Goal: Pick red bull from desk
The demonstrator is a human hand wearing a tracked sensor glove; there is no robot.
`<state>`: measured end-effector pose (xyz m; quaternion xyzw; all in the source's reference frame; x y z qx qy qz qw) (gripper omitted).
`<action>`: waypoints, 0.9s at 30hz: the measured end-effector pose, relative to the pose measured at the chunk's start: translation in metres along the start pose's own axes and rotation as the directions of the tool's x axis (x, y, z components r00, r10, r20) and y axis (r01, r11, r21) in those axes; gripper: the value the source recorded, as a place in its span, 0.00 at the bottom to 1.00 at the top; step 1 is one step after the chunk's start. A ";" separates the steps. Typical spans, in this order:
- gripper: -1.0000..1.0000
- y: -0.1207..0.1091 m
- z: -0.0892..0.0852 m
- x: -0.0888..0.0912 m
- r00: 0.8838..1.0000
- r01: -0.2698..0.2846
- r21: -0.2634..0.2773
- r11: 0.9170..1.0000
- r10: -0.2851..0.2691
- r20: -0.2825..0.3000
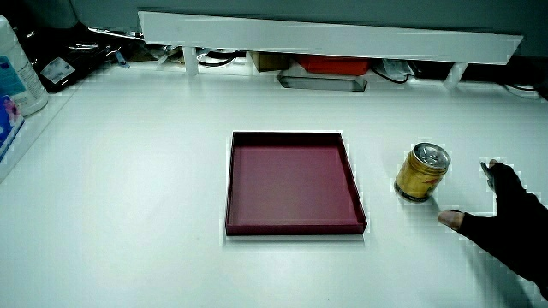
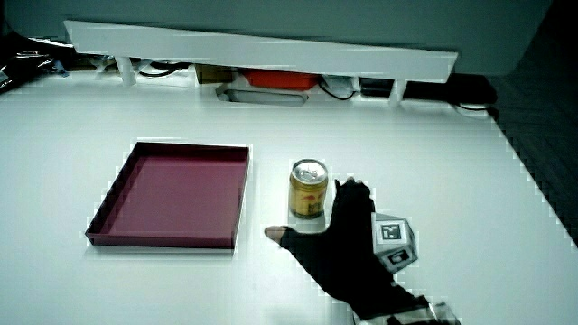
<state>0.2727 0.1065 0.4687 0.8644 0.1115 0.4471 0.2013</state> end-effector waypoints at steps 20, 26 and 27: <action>0.50 0.079 -0.022 0.009 0.962 0.068 -0.013 0.998 -0.069 -0.266; 0.50 0.082 -0.024 0.009 0.952 0.070 -0.006 0.998 -0.069 -0.299; 0.50 0.082 -0.024 0.010 0.950 0.066 -0.001 0.998 -0.063 -0.306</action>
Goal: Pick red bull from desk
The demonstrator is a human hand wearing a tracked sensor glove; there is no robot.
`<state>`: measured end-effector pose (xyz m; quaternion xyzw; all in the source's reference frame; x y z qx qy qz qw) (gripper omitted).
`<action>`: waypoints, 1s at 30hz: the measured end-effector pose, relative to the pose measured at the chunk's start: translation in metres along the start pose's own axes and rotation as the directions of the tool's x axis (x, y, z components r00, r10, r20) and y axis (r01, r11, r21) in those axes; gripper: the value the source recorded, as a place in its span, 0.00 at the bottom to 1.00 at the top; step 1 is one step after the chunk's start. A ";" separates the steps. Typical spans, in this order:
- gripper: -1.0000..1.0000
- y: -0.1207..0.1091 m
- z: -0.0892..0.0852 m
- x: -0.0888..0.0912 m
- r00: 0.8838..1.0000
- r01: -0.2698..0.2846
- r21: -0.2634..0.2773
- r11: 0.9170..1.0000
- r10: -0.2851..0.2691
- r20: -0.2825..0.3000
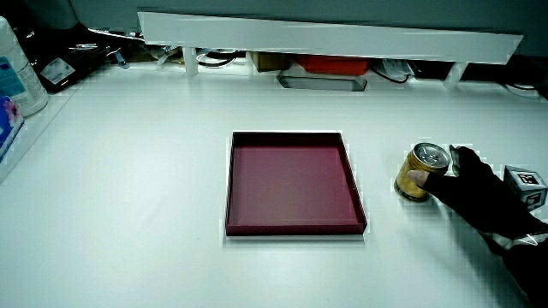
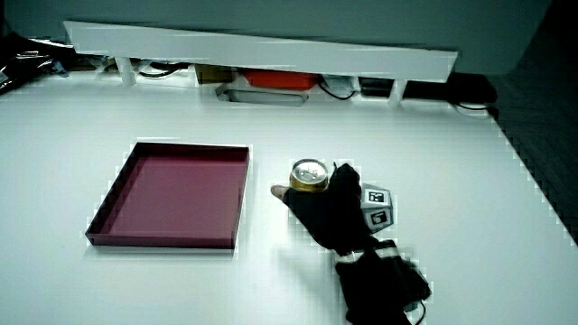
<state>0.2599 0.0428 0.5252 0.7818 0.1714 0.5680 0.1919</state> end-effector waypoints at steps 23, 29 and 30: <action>1.00 -0.003 0.002 0.014 0.978 -0.113 0.247 0.962 0.151 -0.141; 1.00 -0.003 0.003 0.008 0.972 -0.141 0.260 0.955 0.184 -0.147; 1.00 -0.003 0.003 0.004 0.970 -0.148 0.262 0.954 0.192 -0.152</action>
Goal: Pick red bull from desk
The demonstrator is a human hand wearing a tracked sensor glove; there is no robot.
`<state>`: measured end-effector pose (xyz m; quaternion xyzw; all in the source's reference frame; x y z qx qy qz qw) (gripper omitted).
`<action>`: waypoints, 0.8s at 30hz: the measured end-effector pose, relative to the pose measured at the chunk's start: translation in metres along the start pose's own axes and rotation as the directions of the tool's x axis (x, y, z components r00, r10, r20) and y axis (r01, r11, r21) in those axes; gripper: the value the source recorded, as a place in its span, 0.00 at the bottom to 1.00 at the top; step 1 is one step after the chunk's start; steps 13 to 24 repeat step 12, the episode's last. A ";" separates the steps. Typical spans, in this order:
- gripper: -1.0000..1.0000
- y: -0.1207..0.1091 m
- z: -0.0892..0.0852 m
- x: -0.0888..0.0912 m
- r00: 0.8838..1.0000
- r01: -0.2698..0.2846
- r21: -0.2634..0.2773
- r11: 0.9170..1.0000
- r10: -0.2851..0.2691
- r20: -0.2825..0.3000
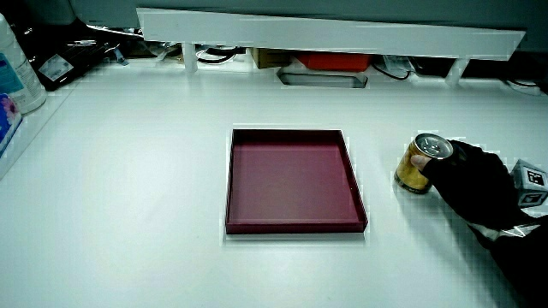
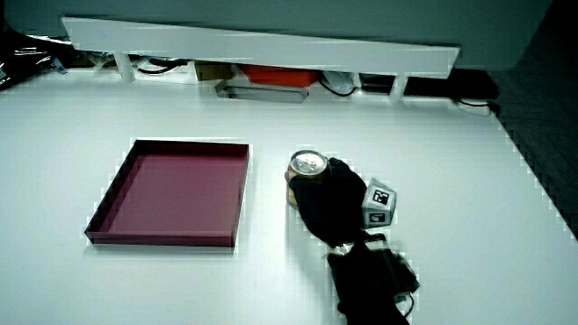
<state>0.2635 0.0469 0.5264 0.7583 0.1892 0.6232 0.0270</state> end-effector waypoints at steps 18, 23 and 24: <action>1.00 -0.006 -0.053 -0.082 0.983 -0.163 -0.190 0.968 0.144 -0.112; 1.00 -0.006 -0.053 -0.082 0.983 -0.163 -0.190 0.968 0.144 -0.112; 1.00 -0.006 -0.053 -0.082 0.983 -0.163 -0.190 0.968 0.144 -0.112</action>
